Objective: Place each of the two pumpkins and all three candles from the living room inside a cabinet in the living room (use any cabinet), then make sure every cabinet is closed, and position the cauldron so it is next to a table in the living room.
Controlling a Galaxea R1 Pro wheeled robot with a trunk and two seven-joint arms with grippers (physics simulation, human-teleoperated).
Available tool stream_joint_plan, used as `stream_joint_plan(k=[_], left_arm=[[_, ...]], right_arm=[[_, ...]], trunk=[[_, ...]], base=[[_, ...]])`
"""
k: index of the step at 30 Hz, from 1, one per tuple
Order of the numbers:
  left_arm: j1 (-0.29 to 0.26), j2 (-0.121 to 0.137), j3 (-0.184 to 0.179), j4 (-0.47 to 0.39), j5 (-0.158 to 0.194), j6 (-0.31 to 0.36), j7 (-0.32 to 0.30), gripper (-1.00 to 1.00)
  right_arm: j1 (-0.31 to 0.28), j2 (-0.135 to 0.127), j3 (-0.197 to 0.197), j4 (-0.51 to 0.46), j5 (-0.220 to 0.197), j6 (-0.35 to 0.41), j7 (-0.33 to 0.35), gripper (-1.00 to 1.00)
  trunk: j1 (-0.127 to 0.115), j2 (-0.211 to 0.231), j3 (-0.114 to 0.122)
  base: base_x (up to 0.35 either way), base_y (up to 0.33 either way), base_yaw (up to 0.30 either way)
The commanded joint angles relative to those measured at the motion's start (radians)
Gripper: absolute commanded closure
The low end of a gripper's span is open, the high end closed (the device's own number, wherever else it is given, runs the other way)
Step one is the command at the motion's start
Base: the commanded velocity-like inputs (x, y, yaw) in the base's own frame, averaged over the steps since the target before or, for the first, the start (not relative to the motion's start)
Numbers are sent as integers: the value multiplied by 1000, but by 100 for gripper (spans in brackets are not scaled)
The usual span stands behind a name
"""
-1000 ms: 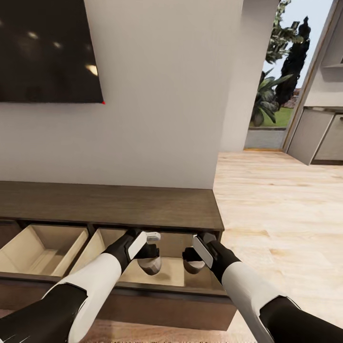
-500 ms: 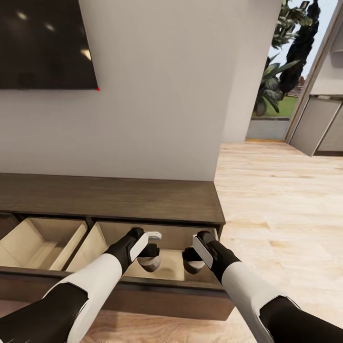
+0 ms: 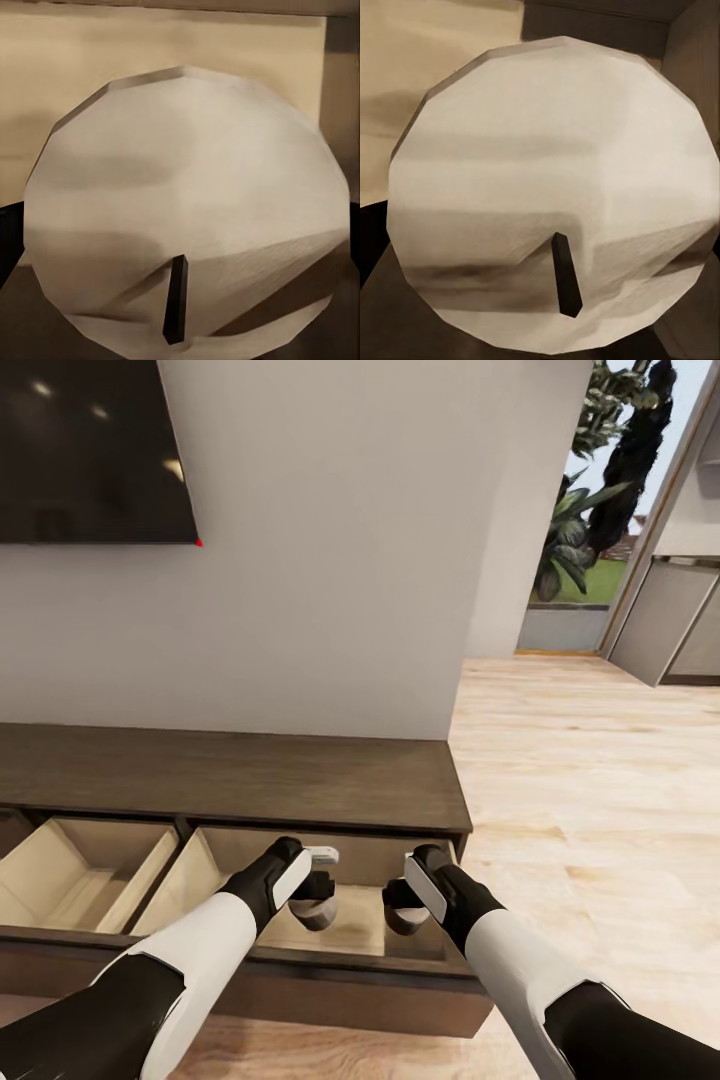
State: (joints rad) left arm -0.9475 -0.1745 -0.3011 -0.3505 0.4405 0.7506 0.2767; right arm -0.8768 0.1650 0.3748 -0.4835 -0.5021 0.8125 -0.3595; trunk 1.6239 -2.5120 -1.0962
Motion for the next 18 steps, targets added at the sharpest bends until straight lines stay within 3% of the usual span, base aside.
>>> stream_joint_plan(k=[1, 14, 18], left_arm=[[-1, 0, -4, -1, 10, 3, 9, 100], [0, 0, -6, -1, 10, -3, 9, 100], [0, 0, -6, -1, 10, -9, 9, 100]], right_arm=[[-1, -1, 6, -1, -12, 2, -10, 100], [-1, -1, 7, -1, -12, 2, -9, 100], [-1, -1, 6, -1, -12, 2, -9, 100]], trunk=[[0, 0, -1], [0, 0, -1], [1, -1, -13]], base=[[83, -53, 0], [11, -7, 0], [0, 0, 0]])
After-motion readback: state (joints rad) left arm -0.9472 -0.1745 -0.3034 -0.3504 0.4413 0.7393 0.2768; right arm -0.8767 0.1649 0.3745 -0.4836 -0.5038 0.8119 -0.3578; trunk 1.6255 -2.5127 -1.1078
